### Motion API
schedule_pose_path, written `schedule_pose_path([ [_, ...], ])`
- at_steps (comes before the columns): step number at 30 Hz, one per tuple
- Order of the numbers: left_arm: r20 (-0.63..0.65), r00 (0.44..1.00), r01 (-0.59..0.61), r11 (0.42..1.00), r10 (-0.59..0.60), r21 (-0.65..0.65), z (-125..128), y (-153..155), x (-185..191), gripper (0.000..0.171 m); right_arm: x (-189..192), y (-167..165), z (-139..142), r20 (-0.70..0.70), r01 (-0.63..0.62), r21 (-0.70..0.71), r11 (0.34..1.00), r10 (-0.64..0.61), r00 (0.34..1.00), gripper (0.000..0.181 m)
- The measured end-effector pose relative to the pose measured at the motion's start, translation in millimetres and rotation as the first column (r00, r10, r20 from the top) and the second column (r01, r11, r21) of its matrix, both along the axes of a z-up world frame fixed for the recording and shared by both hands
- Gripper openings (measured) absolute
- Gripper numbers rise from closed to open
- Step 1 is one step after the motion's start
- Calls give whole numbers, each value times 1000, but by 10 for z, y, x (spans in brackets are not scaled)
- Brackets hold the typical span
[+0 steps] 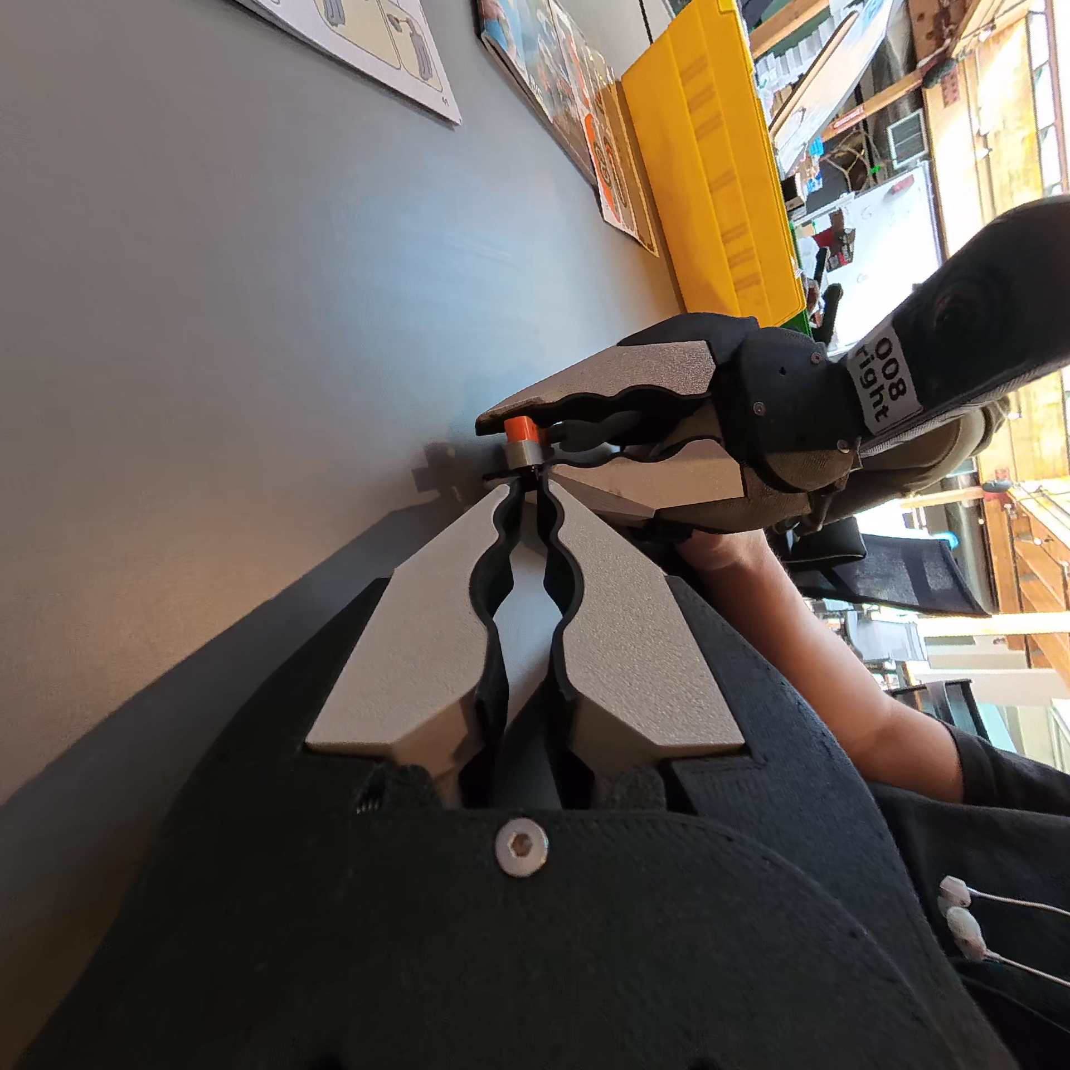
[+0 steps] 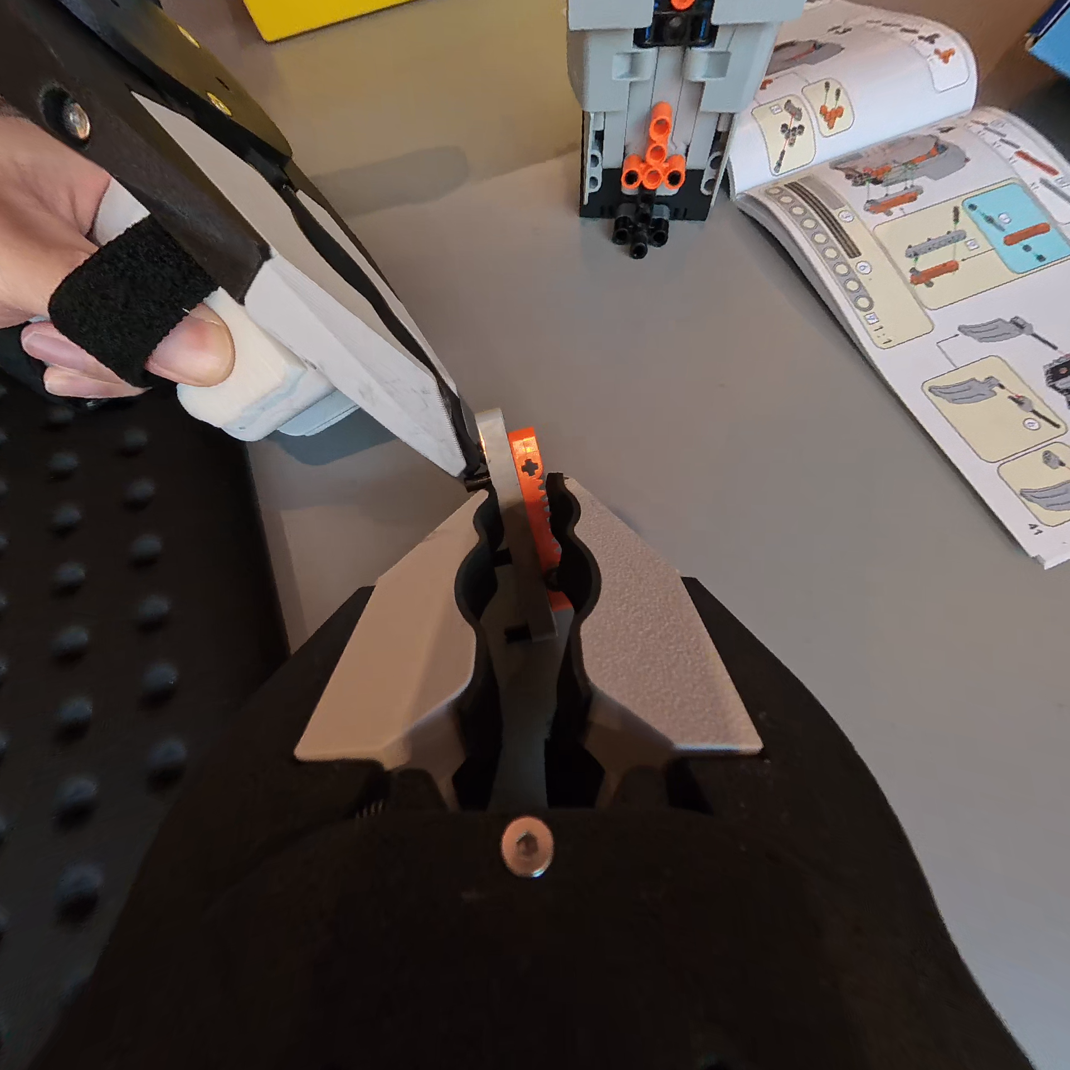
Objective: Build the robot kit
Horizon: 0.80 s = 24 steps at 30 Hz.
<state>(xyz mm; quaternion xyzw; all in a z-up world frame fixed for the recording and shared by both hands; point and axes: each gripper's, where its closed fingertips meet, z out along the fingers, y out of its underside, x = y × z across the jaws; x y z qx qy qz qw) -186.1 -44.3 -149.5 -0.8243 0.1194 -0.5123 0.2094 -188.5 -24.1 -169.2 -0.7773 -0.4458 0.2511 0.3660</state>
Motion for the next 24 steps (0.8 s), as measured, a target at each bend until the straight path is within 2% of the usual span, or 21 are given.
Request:
schedule_pose_path([
  [4,0,1000,3,999,-3,39,44,2,4,5,-2,-8,37,2,-7,30,1000,7,1000,17],
  [8,93,995,27,992,-39,127,249,-41,12,4,9,-34,271,15,-3,242,970,-1,1000,16],
  [13,178,983,11,980,-47,198,427,-53,-27,1,64,-24,442,35,10,413,911,-27,999,15],
  [16,331,944,-65,978,-6,201,614,1,-166,1,116,-21,512,3,32,438,898,-37,999,15],
  [19,442,897,-119,977,30,177,722,48,-283,11,135,-14,598,-40,57,456,888,-44,998,15],
  [21,471,882,-124,975,24,182,760,42,-303,17,143,-9,623,-39,61,475,878,-48,998,15],
  [24,455,890,-113,971,4,211,765,12,-279,20,168,16,673,-23,73,525,848,-71,997,15],
])
